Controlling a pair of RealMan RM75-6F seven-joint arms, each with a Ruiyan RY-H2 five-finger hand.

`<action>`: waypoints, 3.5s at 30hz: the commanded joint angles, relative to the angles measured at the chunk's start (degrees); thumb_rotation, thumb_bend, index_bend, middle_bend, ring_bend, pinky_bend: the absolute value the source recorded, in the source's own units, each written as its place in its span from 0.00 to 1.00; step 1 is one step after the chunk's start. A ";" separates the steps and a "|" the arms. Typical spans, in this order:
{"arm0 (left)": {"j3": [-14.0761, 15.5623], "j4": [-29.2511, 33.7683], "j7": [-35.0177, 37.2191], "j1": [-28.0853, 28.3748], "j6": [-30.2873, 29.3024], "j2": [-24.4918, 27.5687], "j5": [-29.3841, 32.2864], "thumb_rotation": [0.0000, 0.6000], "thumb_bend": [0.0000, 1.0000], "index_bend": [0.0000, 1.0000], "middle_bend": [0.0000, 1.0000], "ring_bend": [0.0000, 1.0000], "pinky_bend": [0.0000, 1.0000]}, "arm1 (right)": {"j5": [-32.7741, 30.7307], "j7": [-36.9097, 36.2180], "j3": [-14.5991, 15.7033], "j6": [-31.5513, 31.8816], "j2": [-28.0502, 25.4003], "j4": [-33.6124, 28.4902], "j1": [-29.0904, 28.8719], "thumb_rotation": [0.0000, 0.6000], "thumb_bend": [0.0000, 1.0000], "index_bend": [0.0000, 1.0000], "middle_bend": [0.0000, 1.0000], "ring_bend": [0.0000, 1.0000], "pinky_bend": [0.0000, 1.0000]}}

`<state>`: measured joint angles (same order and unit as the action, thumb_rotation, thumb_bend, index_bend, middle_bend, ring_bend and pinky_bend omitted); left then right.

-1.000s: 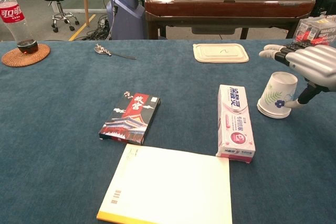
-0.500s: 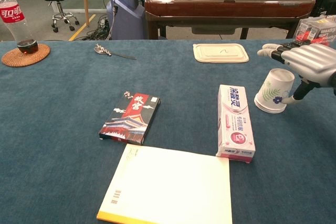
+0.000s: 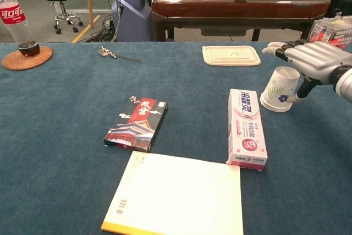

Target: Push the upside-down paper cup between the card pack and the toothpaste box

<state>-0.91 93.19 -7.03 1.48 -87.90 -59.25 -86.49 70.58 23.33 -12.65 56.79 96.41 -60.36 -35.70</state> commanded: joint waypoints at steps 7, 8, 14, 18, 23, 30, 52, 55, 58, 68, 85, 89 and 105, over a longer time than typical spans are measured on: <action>0.04 0.01 0.19 -0.10 -0.04 0.09 -0.04 1.00 0.21 0.48 0.58 0.45 0.60 | -1.32 -0.45 -0.95 -0.89 1.81 2.74 -1.80 1.00 0.00 0.00 0.00 0.00 0.02; 0.03 0.01 0.28 -0.12 -0.05 0.11 -0.03 1.00 0.21 0.48 0.58 0.45 0.60 | -1.53 -0.59 -1.11 -1.08 1.97 3.09 -2.06 1.00 0.00 0.00 0.00 0.00 0.02; 0.06 0.07 0.58 -0.10 0.23 0.26 0.12 1.00 0.21 0.48 0.58 0.45 0.60 | -2.08 -0.91 -1.89 -1.78 3.04 5.13 -3.72 1.00 0.00 0.00 0.00 0.00 0.02; 0.01 0.13 0.77 -0.16 0.10 0.33 0.12 1.00 0.21 0.48 0.58 0.45 0.60 | -2.26 -0.78 -2.30 -2.41 3.70 6.35 -5.05 1.00 0.00 0.00 0.00 0.00 0.02; 0.04 0.10 0.94 -0.17 0.17 0.42 0.11 1.00 0.21 0.48 0.58 0.45 0.60 | -2.47 -0.86 -2.63 -3.17 4.58 7.40 -6.52 1.00 0.00 0.00 0.00 0.00 0.02; 0.02 0.04 1.03 -0.26 0.13 0.46 0.22 1.00 0.21 0.48 0.58 0.45 0.60 | -2.97 -1.57 -3.10 -4.22 5.46 8.68 -8.13 1.00 0.00 0.00 0.00 0.00 0.02; 0.15 0.12 1.09 -0.47 0.03 0.62 0.06 1.00 0.21 0.48 0.58 0.45 0.60 | -5.01 -4.28 -4.11 -8.23 9.37 14.38 -12.42 1.00 0.00 0.00 0.00 0.00 0.02; 0.14 0.04 1.20 -0.49 0.11 0.65 0.18 1.00 0.21 0.48 0.58 0.45 0.60 | -3.76 -4.91 -3.24 -7.15 8.89 13.56 -12.00 1.00 0.00 0.00 0.00 0.00 0.02; 0.16 -0.05 1.10 -0.45 0.31 0.62 0.29 1.00 0.21 0.48 0.58 0.45 0.60 | -2.47 -5.75 -2.44 -5.37 7.20 10.57 -10.91 1.00 0.00 0.00 0.00 0.00 0.02; 0.32 0.05 0.42 -0.33 0.58 0.36 0.03 1.00 0.21 0.48 0.58 0.45 0.60 | -1.24 -1.12 -1.27 2.51 -1.72 -4.59 -5.97 1.00 0.00 0.00 0.04 0.01 0.04; 0.37 0.13 0.00 -0.13 0.76 0.15 -0.22 1.00 0.21 0.48 0.58 0.45 0.60 | -4.36 8.80 1.14 10.67 -9.28 -14.50 1.45 1.00 0.36 0.17 0.81 0.91 0.94; 0.43 0.14 -0.06 -0.08 0.85 0.12 -0.31 1.00 0.21 0.48 0.58 0.45 0.60 | -7.30 11.51 0.88 12.03 -9.34 -15.70 2.94 1.00 0.50 0.17 0.91 0.99 1.00; 0.61 0.19 -0.50 0.15 1.22 -0.07 -0.54 1.00 0.21 0.48 0.58 0.45 0.60 | -19.65 12.05 -0.98 5.15 -6.50 -15.25 2.86 1.00 1.00 0.23 1.00 1.00 1.00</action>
<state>-0.30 93.37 -7.53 1.63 -86.68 -59.31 -87.04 51.91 35.50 -13.39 62.89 89.52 -75.89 -32.52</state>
